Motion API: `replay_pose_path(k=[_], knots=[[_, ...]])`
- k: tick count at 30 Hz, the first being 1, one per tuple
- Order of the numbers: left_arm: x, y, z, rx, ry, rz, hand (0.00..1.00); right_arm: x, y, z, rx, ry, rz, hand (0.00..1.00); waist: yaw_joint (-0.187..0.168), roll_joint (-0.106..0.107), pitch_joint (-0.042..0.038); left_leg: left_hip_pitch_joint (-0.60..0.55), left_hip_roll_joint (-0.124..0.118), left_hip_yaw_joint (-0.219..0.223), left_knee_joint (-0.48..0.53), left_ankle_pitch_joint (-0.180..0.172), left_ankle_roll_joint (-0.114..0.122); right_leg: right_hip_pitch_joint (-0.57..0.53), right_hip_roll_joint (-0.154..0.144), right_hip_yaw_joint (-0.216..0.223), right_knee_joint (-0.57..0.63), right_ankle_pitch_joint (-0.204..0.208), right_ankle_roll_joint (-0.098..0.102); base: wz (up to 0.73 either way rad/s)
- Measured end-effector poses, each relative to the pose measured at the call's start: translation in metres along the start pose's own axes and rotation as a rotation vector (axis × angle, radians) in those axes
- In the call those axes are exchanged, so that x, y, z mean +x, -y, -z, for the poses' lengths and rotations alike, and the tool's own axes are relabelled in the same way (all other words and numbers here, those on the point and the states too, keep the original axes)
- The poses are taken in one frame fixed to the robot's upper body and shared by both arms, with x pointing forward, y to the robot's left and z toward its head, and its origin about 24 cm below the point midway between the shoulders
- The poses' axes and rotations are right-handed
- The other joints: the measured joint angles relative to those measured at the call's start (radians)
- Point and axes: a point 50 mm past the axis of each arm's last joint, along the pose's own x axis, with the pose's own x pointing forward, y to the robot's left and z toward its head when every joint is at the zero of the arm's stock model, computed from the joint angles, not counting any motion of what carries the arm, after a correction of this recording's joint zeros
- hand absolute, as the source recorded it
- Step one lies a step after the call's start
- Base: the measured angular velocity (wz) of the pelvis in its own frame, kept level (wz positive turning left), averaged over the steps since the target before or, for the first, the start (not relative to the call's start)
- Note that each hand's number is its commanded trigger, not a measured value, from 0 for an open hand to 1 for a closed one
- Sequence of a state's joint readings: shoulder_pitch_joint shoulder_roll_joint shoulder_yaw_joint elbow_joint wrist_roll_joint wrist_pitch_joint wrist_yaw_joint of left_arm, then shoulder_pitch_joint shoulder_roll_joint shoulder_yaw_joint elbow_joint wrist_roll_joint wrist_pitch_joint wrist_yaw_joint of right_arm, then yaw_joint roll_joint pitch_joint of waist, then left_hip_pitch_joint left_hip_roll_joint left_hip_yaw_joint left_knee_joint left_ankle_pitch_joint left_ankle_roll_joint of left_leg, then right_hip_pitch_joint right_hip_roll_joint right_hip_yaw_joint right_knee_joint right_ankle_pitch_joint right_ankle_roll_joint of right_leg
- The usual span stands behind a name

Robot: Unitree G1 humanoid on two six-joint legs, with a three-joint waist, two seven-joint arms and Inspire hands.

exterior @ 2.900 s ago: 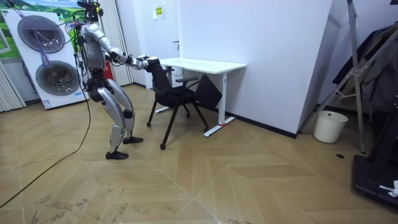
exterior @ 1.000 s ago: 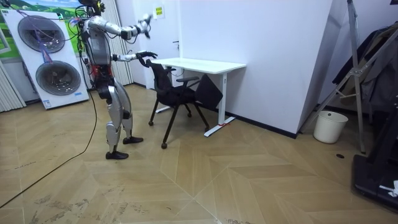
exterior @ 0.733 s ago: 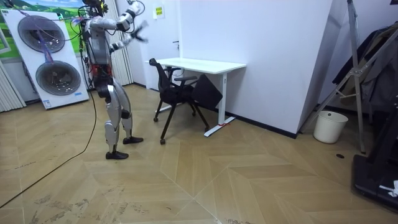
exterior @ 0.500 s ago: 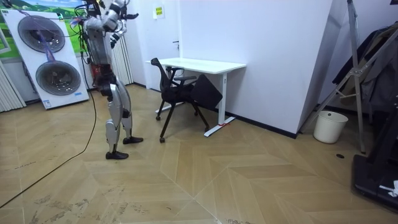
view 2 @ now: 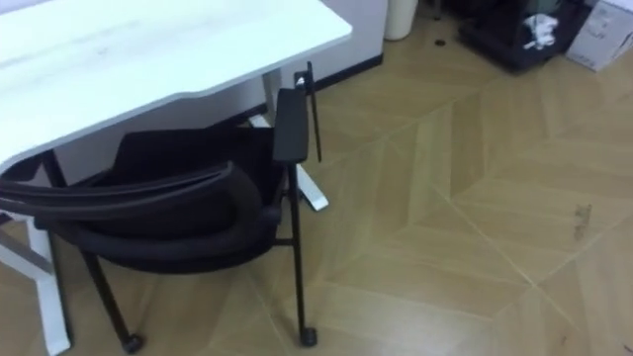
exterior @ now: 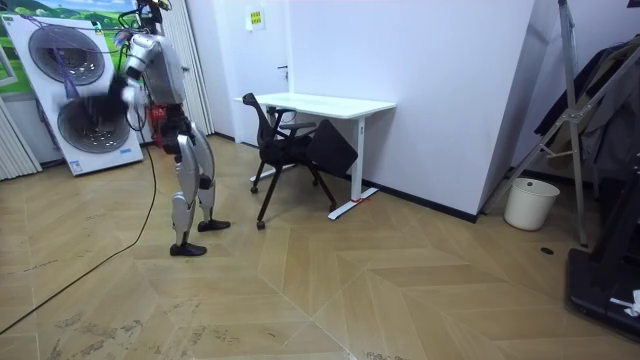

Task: Push chair

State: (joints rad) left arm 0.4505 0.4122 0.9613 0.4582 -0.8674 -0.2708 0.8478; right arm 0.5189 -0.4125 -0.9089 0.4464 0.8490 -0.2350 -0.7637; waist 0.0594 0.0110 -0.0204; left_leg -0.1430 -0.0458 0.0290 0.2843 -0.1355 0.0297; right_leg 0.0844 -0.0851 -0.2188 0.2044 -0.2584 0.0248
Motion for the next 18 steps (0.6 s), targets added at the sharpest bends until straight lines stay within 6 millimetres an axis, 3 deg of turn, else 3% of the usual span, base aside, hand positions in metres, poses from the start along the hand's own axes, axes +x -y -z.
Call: replay_pose_path(k=[1,2,4,5,7,8,10,12,14,15,16,18], knots=[[0.004,-0.030,0.032,0.092,-0.101,-0.087,0.00,-0.003,0.035,0.044,-0.127,-0.144,0.077,0.00,0.001,0.008,0.0012,0.000,0.001,-0.002,-0.001,-0.001,-0.001,0.000,-0.001,0.000,-0.001,-0.003,0.000,0.00],[0.004,-0.048,0.048,0.152,-0.149,-0.128,0.00,-0.009,0.053,0.066,-0.184,-0.220,0.113,0.00,-0.001,0.012,0.0001,0.001,0.003,-0.002,-0.001,-0.005,-0.004,0.001,-0.002,0.000,-0.001,-0.005,0.000,0.00],[-0.012,-0.122,0.096,0.358,-0.313,-0.248,0.00,-0.041,0.118,0.125,-0.369,-0.451,0.222,0.00,-0.016,0.018,-0.0021,0.018,0.004,-0.002,-0.005,-0.012,-0.007,0.021,-0.015,-0.003,0.002,-0.015,0.003,0.00],[-0.019,-0.140,0.106,0.418,-0.355,-0.268,0.00,-0.050,0.131,0.136,-0.424,-0.498,0.234,0.00,-0.023,0.019,-0.0023,0.022,0.003,-0.001,-0.003,-0.016,-0.007,0.025,-0.016,-0.004,0.003,-0.018,0.004,0.00],[-0.051,-0.204,0.135,0.656,-0.533,-0.302,0.00,-0.086,0.173,0.165,-0.652,-0.658,0.208,0.00,-0.032,0.016,-0.0034,0.034,0.006,0.005,0.006,-0.026,-0.008,0.038,-0.017,0.002,0.005,-0.019,0.005,-0.10],[-0.059,-0.216,0.139,0.713,-0.578,-0.295,0.00,-0.092,0.180,0.169,-0.713,-0.689,0.183,0.00,-0.033,0.015,-0.0041,0.037,0.008,0.010,0.011,-0.031,-0.008,0.041,-0.015,0.006,0.006,-0.019,0.005,-0.25],[-0.082,-0.248,0.149,0.898,-0.722,-0.229,0.00,-0.107,0.181,0.182,-0.869,-0.759,0.043,0.00,-0.036,0.013,-0.0030,0.043,0.019,0.026,0.033,-0.047,-0.007,0.052,-0.009,0.025,0.001,-0.016,0.005,-0.23],[-0.091,-0.248,0.157,1.011,-0.776,-0.085,0.00,-0.114,0.169,0.191,-0.922,-0.775,-0.068,0.00,-0.040,0.013,-0.0024,0.044,0.019,0.025,0.043,-0.049,-0.005,0.057,-0.006,0.028,0.001,-0.014,0.006,0.02],[-0.098,-0.235,0.168,1.131,-0.806,0.116,0.00,-0.123,0.141,0.202,-0.935,-0.791,-0.187,0.00,-0.045,0.013,-0.0010,0.050,0.019,0.024,0.043,-0.048,-0.004,0.057,-0.005,0.027,0.000,-0.012,0.008,0.00],[-0.104,-0.224,0.176,1.210,-0.816,0.247,0.00,-0.130,0.117,0.210,-0.942,-0.793,-0.292,0.00,-0.050,0.015,0.0001,0.051,0.019,0.026,0.043,-0.045,-0.002,0.057,-0.001,0.027,0.000,-0.009,0.009,0.00],[-0.113,-0.208,0.187,1.285,-0.816,0.392,0.00,-0.139,0.093,0.217,-0.950,-0.792,-0.398,0.00,-0.055,0.015,0.0009,0.051,0.017,0.026,0.041,-0.042,0.000,0.057,0.002,0.026,-0.001,-0.005,0.010,0.00],[-0.126,-0.177,0.202,1.353,-0.787,0.615,0.00,-0.156,0.066,0.225,-0.946,-0.801,-0.552,0.00,-0.054,0.011,0.0031,0.051,0.014,0.027,0.043,-0.041,0.000,0.062,0.003,0.023,-0.007,0.000,0.010,0.05]])
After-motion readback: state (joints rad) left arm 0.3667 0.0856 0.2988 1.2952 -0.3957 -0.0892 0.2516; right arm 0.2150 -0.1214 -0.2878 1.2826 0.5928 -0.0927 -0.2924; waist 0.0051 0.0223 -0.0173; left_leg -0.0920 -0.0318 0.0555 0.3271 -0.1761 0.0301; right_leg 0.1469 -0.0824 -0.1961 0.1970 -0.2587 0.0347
